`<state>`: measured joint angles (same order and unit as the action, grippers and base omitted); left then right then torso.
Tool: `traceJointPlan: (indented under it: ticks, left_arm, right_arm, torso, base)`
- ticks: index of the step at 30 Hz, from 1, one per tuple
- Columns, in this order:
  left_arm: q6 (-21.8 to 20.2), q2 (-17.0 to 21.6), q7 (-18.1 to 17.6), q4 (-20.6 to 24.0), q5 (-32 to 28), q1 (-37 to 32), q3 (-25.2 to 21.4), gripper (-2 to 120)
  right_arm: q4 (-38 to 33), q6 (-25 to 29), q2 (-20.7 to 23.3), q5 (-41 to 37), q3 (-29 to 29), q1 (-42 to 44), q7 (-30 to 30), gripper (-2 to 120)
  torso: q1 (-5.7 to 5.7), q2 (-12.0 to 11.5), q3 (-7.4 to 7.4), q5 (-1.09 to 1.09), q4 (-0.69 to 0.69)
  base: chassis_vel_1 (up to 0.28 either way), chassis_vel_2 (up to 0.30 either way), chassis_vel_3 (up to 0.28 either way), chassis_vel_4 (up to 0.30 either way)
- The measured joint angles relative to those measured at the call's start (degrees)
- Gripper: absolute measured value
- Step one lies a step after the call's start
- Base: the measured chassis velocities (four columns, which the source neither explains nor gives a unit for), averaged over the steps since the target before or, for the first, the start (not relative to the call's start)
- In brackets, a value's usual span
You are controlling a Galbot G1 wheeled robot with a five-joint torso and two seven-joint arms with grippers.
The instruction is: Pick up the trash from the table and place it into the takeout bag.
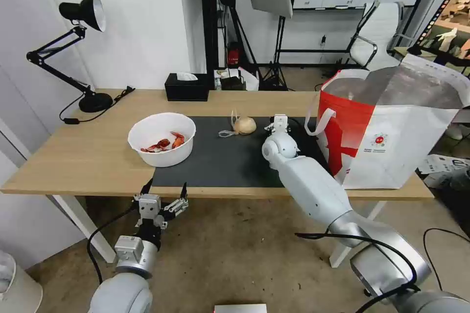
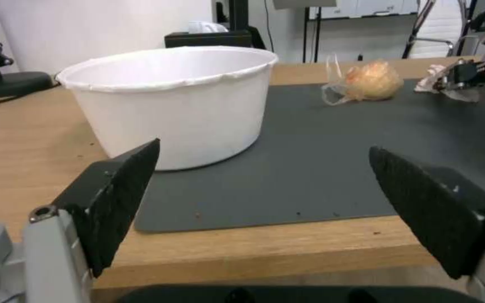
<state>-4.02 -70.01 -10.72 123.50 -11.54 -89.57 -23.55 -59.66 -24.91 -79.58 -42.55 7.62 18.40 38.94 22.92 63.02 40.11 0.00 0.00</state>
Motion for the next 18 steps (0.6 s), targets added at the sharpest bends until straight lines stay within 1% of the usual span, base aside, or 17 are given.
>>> traceJointPlan:
  ticks: [2, 3, 5, 6, 7, 13, 17, 18]
  left_arm:
    - [0.01, 0.01, 0.00, 0.01, 0.00, 0.00, 0.14, 100]
    - [0.01, 0.01, 0.00, 0.01, 0.00, 0.00, 0.14, 100]
    - [0.03, 0.01, 0.00, 0.01, 0.00, 0.00, 0.24, 100]
    - [0.03, 0.01, 0.00, 0.01, 0.00, 0.00, 0.24, 100]
    - [0.05, -0.03, -0.01, 0.01, 0.02, 0.00, 0.29, 100]
    - [0.10, -0.11, -0.04, 0.09, 0.08, -0.17, 0.36, 100]
    - [0.13, -0.08, -0.07, 0.29, 0.09, -0.22, 0.33, 100]
    - [0.14, -0.08, -0.08, 0.42, 0.09, -0.24, 0.32, 100]
  right_arm:
    - [-0.13, 0.44, 0.17, -0.27, 0.00, 0.13, -0.17, 14]
    - [-0.13, 0.44, 0.17, -0.27, 0.00, 0.13, -0.17, 14]
    - [-0.29, 0.56, 0.28, -0.58, 0.00, 0.27, -0.20, 5]
    - [-0.29, 0.56, 0.28, -0.58, 0.00, 0.27, -0.20, 5]
    - [-0.42, 0.61, 0.30, -0.89, 0.00, 0.33, -0.20, 0]
    - [-0.96, 1.40, 0.27, -1.01, -0.27, 0.72, -0.16, 0]
    - [-2.89, 3.45, 0.69, -0.75, -0.47, 1.47, -0.17, 0]
    - [-4.54, 4.43, 1.23, -0.17, -0.53, 2.13, -0.16, 0]
  torso:
    - [0.00, 0.00, 0.00, 0.00, -0.01]
    - [0.00, 0.00, 0.00, 0.00, -0.01]
    - [0.00, 0.00, 0.00, 0.00, -0.01]
    - [0.00, 0.00, 0.00, 0.00, -0.01]
    - [0.00, 0.00, 0.00, 0.00, 0.00]
    - [0.00, 0.00, 0.00, 0.00, 0.00]
    - [0.00, 0.00, 0.00, 0.00, 0.00]
    - [0.00, 0.00, 0.00, 0.00, 0.00]
  base:
    - [0.000, 0.000, 0.000, 0.000]
    - [0.000, 0.000, 0.000, 0.000]
    - [0.000, 0.000, 0.000, 0.000]
    - [0.000, 0.000, 0.000, 0.000]
    - [0.000, 0.000, 0.000, 0.000]
    - [0.000, 0.000, 0.000, 0.000]
    - [0.000, 0.000, 0.000, 0.000]
    - [0.000, 0.000, 0.000, 0.000]
